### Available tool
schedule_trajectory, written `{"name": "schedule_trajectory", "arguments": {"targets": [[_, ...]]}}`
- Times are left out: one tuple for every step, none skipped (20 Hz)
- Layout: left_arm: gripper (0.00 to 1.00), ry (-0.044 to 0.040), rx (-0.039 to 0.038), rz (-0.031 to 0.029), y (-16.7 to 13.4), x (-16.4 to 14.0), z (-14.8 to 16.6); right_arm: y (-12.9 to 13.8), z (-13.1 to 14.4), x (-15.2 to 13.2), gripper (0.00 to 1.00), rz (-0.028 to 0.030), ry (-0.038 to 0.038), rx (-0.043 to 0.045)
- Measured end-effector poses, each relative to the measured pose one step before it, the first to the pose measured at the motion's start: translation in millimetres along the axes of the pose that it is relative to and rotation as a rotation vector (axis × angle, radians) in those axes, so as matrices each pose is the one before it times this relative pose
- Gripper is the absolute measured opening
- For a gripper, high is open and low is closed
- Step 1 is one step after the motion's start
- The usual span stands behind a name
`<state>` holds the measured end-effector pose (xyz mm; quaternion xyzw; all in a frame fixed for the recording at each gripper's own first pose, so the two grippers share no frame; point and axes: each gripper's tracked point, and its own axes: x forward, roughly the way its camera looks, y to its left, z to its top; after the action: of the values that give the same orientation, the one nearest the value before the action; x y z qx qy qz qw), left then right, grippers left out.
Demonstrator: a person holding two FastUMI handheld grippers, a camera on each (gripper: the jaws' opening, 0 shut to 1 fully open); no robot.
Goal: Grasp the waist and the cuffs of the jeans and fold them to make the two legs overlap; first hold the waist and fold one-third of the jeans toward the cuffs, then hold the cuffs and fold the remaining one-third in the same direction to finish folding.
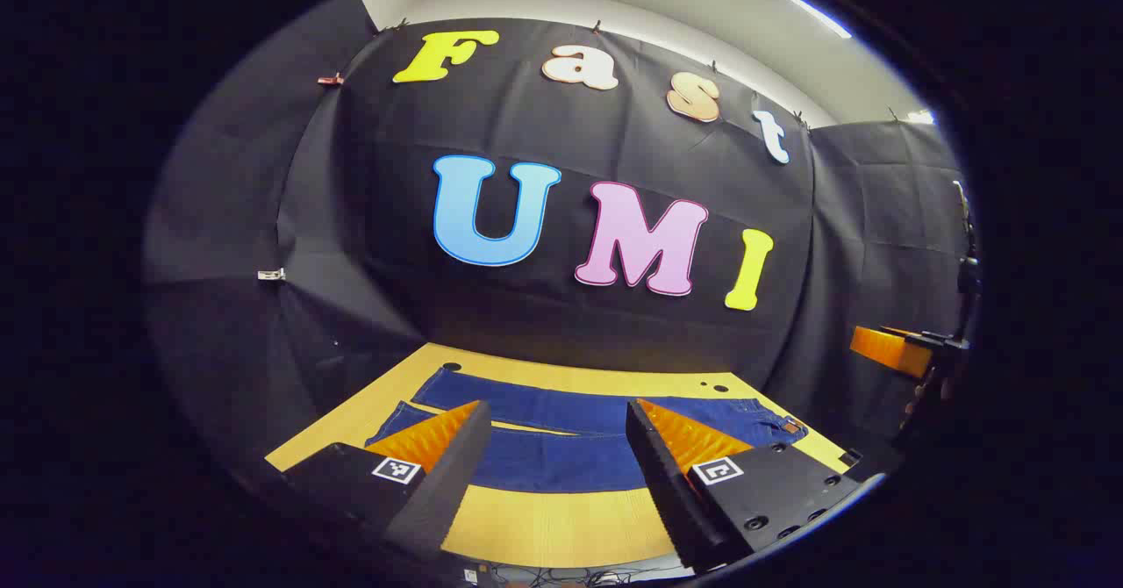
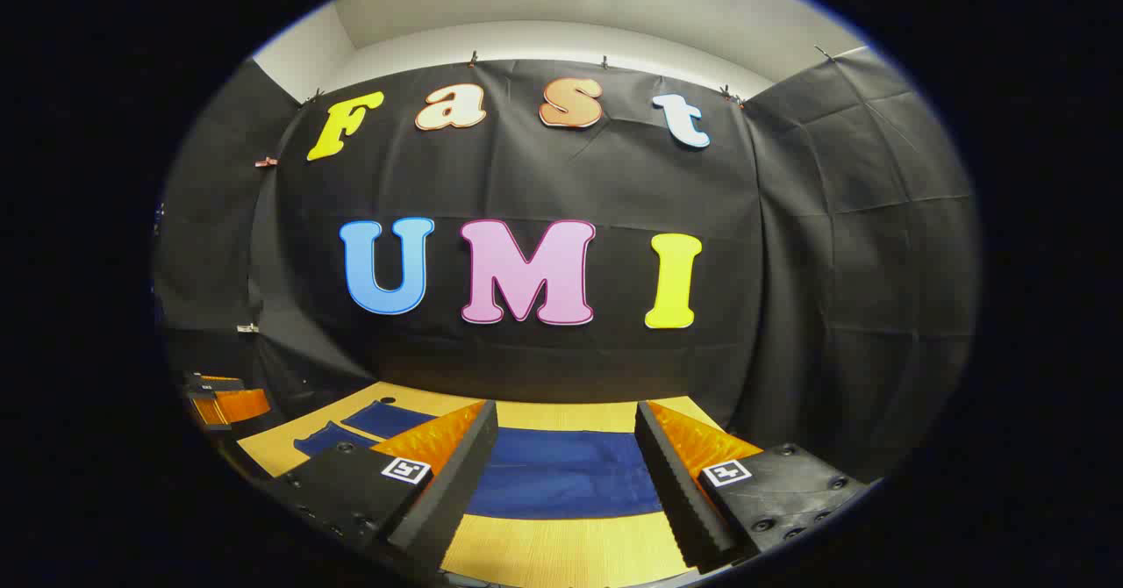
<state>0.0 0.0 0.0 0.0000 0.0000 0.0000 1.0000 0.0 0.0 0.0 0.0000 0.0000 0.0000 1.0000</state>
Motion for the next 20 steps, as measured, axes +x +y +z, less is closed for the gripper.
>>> {"name": "schedule_trajectory", "arguments": {"targets": [[0.96,-0.00586,0.02603,0.01487,3.78,0.11,2.16,1.03,1.8,0.71,0.92,0.00325,-0.00601,-0.00381],[0.96,-0.00664,0.03003,0.01527,2.96,0.6,2.97,0.94,-0.95,1.12,0.96,0.00518,-0.00223,-0.00395],[0.96,-0.00727,0.02582,0.01209,0.79,0.25,1.37,1.31,-0.24,0.49,0.96,0.00452,-0.00024,-0.00324],[0.96,-0.00871,0.01327,0.00572,-0.7,-0.21,3.55,-0.22,-1.37,-1.24,0.96,0.0047,0.0018,-0.00177],[0.96,-0.00602,0.00126,0.00027,-3.39,-0.12,1.15,0.87,-0.32,0.39,0.96,0.00407,0.00217,-0.00298],[0.96,-0.00287,-0.00468,-0.00291,-3.11,-0.55,2.43,-0.01,-0.4,0.56,0.96,0.0013,0.00414,-0.00374],[0.96,-0.00025,-0.00659,-0.00391,-2.76,1.1,0.05,-0.27,0.38,-0.34,0.96,0.00262,0.00153,-0.00111],[0.96,0.00459,-0.00704,-0.00489,-2.15,0.47,0.27,-0.66,0.48,-0.57,0.96,-0.00061,-0.00036,0.00026],[0.96,0.00626,-0.00559,-0.00501,-1.95,0.15,-2.48,0.23,0.06,1.16,0.96,0.00103,-0.00016,0.00263],[0.96,0.00469,-0.00159,-0.0037,-0.36,0.73,-0.25,1.36,2.11,-0.59,0.96,0.00139,-0.00367,0.00061],[0.96,0.00576,0.00331,-0.00109,1.29,-0.42,-1.69,-0.46,0.73,-0.52,0.96,-0.00325,-0.00348,-0.00356],[0.96,0.00464,0.00561,0.00076,0.32,0.59,-0.42,0.61,0.05,-0.55,0.96,-0.00107,-0.00244,-0.00372],[0.96,0.00274,0.00502,0.0044,0.2,0.95,-1.62,0.9,-1.77,-0.41,0.96,-0.00155,0.0005,-0.00424],[0.96,-0.00187,0.00096,-0.003,-1.04,0.14,0.67,0.46,-3.02,-0.06,0.96,0.00064,0.0041,-0.00417],[0.96,-0.00067,0.0042,-0.00251,0.92,-0.47,-0.42,1.33,-3.57,-0.48,0.96,0.00167,0.00654,-0.00503],[0.96,-0.00649,0.00602,-0.00342,0.27,0.42,1.39,0.31,-1.92,-1.24,0.96,-0.00036,0.00599,-0.00842],[0.96,-0.00635,0.00151,-0.00641,0.3,1.63,-0.83,0.0,-2.7,0.92,0.96,-0.0022,0.00384,-0.00694],[0.96,0.00127,-0.00417,-0.00021,1.13,0.74,-0.34,0.72,-0.26,2.77,0.96,-0.00049,0.00128,-0.00259],[0.96,0.0053,-0.00488,0.00773,1.02,0.06,-0.85,0.4,0.57,1.09,0.96,-0.00246,-0.00006,0.00105],[0.96,0.00549,-0.00436,0.0149,2.63,0.32,-1.05,1.25,-0.16,2.23,0.96,-0.00026,0.00025,0.00322]]}}
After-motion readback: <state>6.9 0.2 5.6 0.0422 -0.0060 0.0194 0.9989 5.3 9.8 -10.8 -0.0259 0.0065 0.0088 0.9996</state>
